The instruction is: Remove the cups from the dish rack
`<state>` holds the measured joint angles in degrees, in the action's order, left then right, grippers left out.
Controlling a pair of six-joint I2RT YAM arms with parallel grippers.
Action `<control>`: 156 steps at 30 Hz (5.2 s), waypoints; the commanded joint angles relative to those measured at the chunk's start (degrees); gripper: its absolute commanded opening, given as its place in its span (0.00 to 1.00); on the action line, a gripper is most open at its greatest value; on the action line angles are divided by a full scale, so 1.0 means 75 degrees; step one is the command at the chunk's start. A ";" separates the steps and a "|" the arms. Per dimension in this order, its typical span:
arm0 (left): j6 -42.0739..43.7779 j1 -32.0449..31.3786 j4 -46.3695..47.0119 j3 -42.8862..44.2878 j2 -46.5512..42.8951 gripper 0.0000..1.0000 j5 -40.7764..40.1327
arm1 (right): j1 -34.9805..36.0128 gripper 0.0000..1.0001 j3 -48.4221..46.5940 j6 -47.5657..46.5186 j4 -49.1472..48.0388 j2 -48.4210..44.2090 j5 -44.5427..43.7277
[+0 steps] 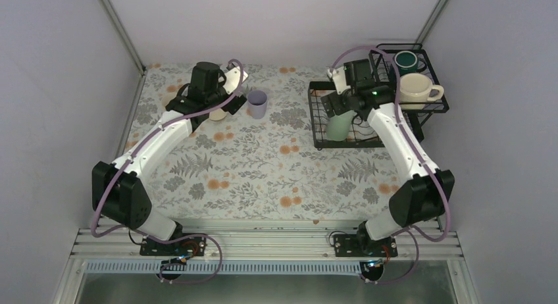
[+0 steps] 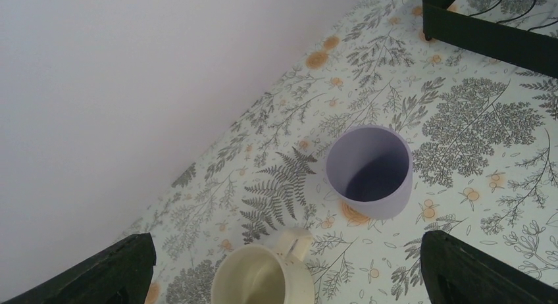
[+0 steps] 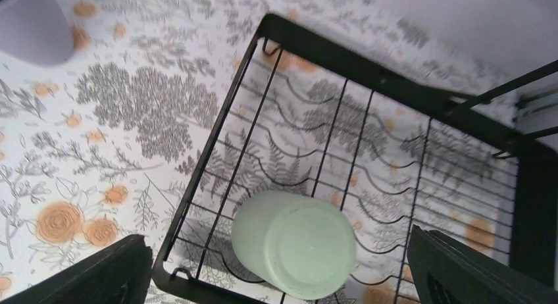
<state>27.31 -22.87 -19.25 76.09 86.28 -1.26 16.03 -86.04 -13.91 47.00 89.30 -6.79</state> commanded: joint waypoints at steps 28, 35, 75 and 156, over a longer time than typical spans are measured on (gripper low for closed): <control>-0.0196 0.0079 0.0198 -0.0445 -0.0262 1.00 0.0099 | -0.0776 1.00 0.0632 0.0199 0.0005 0.1238 0.0085; -0.0307 0.0075 0.0137 -0.0478 -0.0208 1.00 0.0651 | -0.0808 0.86 0.0689 0.0249 -0.0127 0.1461 0.0549; -0.2564 0.0098 0.0812 0.2326 0.2365 1.00 0.7343 | -0.0818 0.52 -0.3972 0.0069 0.2045 0.0647 0.4333; 0.0433 -0.0793 -0.4784 0.8791 0.5021 0.02 0.2889 | -0.1625 1.00 -0.0622 -0.0201 0.0040 -0.1564 0.1989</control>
<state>20.84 -25.21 -47.46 137.58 120.27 34.72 3.66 -93.19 -14.00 50.70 80.64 9.93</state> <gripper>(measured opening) 0.061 0.998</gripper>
